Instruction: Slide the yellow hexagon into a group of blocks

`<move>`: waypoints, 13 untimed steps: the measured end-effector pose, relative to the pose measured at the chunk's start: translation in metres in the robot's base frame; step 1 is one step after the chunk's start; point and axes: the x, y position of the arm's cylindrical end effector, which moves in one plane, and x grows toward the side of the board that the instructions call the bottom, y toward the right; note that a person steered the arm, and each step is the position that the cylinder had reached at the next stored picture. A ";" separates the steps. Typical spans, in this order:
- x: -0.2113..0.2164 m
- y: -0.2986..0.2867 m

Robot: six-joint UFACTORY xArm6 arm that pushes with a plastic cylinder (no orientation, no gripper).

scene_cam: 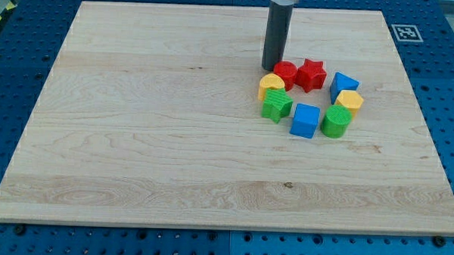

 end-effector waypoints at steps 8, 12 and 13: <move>0.130 0.208; 0.089 0.153; 0.076 0.141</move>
